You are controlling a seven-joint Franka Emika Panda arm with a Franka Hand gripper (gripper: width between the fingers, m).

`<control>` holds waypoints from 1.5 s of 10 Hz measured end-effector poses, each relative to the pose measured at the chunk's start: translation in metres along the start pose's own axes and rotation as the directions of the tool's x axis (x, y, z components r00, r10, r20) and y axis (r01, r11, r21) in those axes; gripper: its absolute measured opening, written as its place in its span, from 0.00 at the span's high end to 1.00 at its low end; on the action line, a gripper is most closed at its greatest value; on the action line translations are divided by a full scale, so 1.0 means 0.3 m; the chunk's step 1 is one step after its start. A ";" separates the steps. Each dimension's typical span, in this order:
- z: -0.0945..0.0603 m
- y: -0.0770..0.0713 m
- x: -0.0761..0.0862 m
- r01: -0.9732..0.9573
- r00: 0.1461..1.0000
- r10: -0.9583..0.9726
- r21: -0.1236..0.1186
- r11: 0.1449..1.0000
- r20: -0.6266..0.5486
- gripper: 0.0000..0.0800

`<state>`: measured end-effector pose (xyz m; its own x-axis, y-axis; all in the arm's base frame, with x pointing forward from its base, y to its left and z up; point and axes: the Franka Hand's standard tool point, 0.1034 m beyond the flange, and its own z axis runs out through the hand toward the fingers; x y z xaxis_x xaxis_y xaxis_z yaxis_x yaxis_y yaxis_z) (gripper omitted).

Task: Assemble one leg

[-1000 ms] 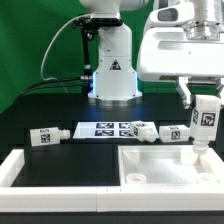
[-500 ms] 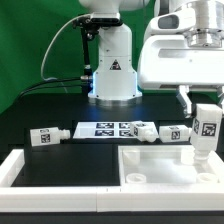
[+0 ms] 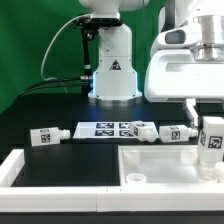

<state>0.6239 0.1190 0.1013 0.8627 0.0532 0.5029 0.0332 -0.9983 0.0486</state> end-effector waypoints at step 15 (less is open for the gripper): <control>0.045 0.038 -0.019 0.009 0.999 -0.008 -0.013 1.000 0.047 0.20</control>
Offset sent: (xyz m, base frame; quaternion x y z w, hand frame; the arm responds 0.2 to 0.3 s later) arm 0.0056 0.0054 -0.0087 -0.0011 0.0076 0.0092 0.9999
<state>0.6263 0.1070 0.0873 0.8851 0.0602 0.4614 0.0343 -0.9973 0.0642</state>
